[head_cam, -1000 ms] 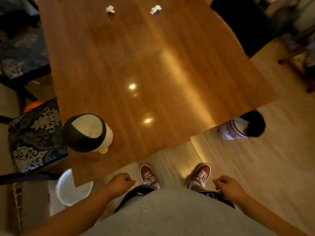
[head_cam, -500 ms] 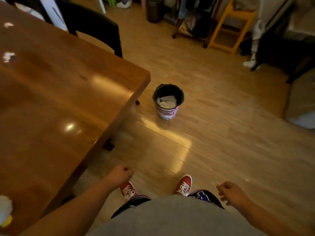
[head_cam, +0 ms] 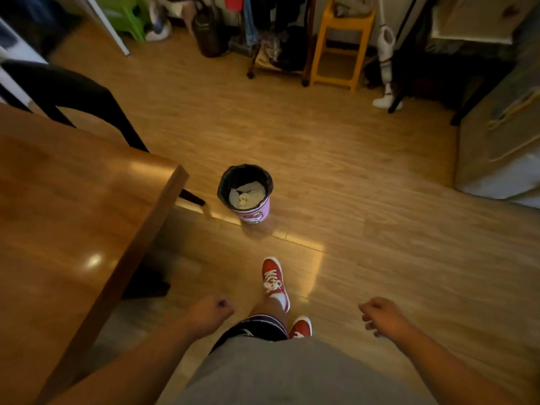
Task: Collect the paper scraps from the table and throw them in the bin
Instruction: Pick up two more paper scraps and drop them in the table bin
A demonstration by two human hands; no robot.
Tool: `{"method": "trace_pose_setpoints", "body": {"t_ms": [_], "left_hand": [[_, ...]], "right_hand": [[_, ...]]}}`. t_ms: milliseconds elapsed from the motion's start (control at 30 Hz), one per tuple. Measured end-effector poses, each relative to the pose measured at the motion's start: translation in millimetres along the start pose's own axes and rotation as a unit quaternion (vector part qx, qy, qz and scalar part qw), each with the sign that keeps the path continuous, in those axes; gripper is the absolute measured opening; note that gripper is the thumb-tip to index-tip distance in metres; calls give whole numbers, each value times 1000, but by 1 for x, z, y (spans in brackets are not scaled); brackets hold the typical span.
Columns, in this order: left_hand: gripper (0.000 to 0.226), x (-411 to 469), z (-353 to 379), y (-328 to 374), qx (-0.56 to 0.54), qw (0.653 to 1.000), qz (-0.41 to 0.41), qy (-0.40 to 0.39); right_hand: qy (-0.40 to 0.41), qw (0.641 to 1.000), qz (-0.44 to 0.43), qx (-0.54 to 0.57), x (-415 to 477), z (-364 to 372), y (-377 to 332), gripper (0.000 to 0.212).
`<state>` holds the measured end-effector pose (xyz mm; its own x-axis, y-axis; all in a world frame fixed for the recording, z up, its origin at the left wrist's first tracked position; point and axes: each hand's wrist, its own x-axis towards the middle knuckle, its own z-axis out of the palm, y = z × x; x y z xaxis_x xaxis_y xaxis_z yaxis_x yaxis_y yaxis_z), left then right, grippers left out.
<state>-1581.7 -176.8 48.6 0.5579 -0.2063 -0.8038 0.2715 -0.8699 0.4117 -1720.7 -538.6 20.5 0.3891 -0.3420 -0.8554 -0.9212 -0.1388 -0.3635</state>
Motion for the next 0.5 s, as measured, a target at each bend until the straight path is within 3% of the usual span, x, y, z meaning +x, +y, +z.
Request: {"method": "trace_pose_setpoints", "body": {"t_ms": [233,500], "left_hand": [[25,75,-34,32,21,999,-31,-12],[23,172,-100,144,17,999,8,-26]], "right_hand": [[-17,999,-29,4,66,-52,-100,22],[28,999,19,19,120,-140,-176,19]]}}
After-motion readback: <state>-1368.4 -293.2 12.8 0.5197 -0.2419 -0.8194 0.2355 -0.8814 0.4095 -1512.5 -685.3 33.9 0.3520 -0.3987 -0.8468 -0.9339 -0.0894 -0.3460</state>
